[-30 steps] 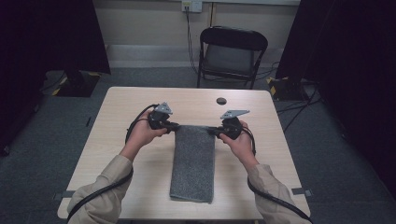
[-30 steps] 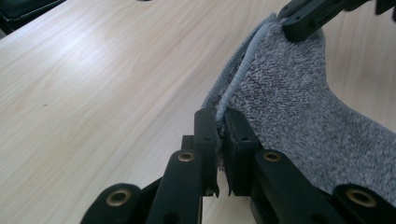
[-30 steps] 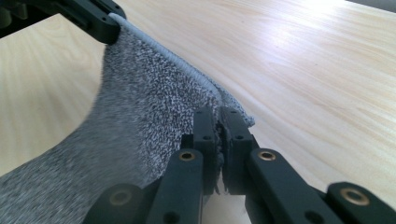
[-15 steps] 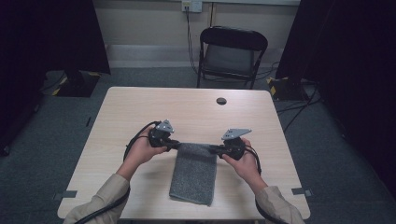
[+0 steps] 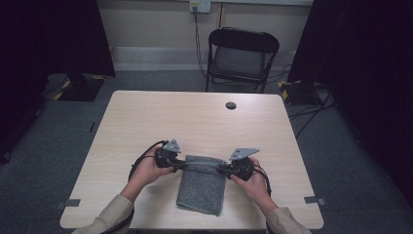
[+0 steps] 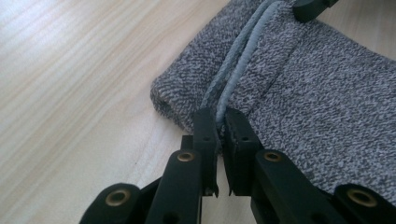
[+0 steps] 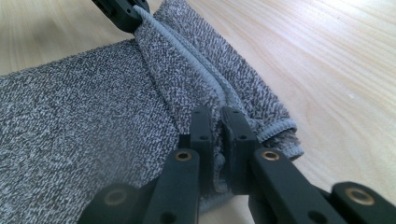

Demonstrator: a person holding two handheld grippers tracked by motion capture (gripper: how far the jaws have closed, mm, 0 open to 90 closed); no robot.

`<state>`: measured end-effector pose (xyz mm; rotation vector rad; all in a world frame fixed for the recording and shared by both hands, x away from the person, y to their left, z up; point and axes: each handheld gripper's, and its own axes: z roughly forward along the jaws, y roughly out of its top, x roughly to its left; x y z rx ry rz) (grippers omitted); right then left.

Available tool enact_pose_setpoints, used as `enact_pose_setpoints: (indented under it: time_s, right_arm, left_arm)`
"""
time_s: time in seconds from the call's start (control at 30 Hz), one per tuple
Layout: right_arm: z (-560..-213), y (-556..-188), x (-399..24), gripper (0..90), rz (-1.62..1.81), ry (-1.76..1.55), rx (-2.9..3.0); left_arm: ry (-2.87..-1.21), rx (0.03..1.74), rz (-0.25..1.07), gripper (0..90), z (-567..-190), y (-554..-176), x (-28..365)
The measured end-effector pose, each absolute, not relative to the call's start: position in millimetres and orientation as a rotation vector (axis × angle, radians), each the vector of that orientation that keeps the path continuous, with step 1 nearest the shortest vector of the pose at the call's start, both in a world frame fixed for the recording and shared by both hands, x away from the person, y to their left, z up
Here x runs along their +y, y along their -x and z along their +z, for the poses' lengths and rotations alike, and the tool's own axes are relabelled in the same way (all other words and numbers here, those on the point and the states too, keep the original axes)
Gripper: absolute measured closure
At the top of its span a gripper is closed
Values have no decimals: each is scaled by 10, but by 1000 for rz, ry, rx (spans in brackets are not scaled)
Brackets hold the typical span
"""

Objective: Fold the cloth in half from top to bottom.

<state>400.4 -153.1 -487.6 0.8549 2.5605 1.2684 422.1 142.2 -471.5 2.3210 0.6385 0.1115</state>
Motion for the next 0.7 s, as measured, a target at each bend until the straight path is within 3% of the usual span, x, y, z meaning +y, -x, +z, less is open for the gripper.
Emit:
enact_pose_setpoints:
  time_s: [0.33, 0.7]
  right_arm:
    - [-4888, -4075, -1493, 844, 1208, -841, 2555]
    - [-4933, -4510, -1463, 846, 1232, -901, 2512]
  left_arm:
    - [-2328, 658, 130, 836, -4737, -4318, 1363]
    - [-2292, 724, 155, 836, -4775, -4656, 1395]
